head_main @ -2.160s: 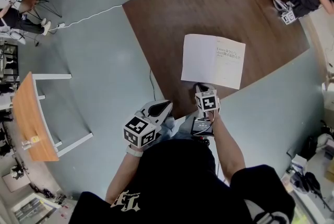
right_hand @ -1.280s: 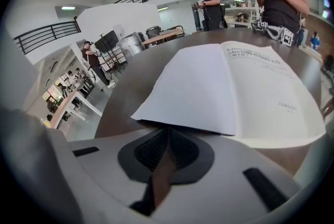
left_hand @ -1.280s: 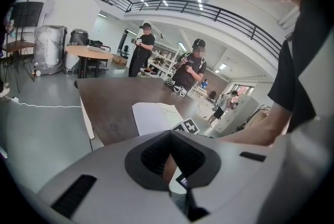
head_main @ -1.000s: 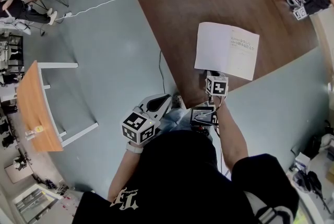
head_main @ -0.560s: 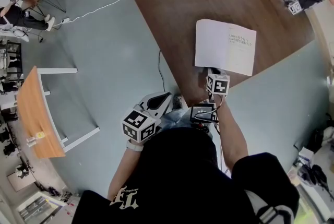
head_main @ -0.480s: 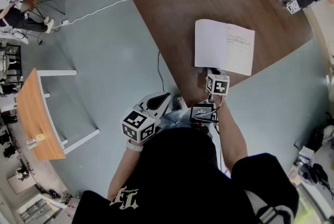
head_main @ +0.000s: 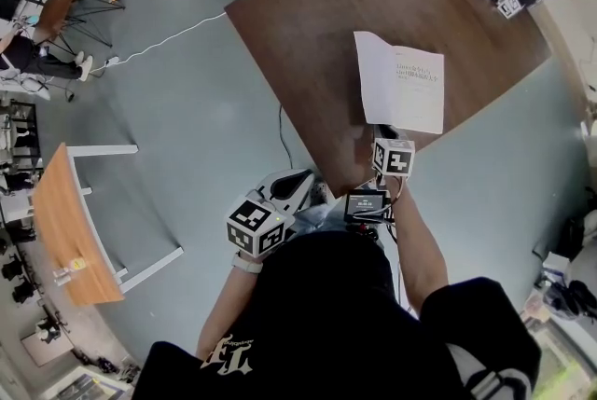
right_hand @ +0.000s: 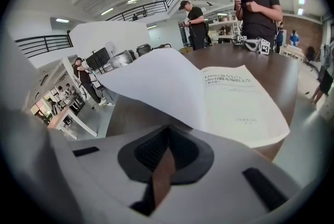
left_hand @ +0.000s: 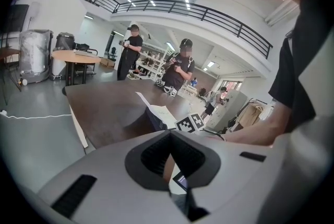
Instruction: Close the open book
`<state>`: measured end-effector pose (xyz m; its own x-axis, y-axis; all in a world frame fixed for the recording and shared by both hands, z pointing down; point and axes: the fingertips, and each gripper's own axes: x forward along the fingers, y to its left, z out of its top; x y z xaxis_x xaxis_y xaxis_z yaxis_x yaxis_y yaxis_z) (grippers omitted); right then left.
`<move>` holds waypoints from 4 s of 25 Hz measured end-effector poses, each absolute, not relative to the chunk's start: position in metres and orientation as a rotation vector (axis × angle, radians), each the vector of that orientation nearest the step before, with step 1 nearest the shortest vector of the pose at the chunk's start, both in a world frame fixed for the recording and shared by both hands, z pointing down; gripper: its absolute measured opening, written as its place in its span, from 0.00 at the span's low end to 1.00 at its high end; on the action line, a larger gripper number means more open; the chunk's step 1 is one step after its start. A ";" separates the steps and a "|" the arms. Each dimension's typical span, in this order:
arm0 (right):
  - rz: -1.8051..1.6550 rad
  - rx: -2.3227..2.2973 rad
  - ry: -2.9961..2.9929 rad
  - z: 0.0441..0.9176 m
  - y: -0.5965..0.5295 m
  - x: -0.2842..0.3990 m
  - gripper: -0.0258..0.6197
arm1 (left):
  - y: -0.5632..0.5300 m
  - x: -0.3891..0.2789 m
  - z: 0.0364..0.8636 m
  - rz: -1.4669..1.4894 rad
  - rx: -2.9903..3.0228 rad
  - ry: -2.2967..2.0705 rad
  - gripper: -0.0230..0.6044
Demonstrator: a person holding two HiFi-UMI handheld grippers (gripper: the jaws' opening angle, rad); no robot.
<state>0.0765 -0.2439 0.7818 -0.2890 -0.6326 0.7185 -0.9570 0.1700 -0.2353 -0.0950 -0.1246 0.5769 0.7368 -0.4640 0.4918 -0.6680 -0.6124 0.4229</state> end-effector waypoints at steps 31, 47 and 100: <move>0.968 1.672 -1.956 0.749 -0.241 0.160 0.03 | -0.148 -0.013 0.589 0.486 2.365 -0.719 0.04; 1.045 1.690 -1.853 0.770 -0.242 0.231 0.03 | -0.199 0.045 0.621 0.582 2.391 -0.682 0.04; 0.961 1.034 -1.654 0.820 -0.274 0.264 0.02 | -0.309 0.170 0.817 1.105 2.067 -0.561 0.04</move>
<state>0.2638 -0.2740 0.8200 -0.2134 -0.2032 0.9556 -0.9309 0.3392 -0.1358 0.1701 -0.3088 0.8167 0.5386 -0.0422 0.8415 -0.6546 -0.6498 0.3864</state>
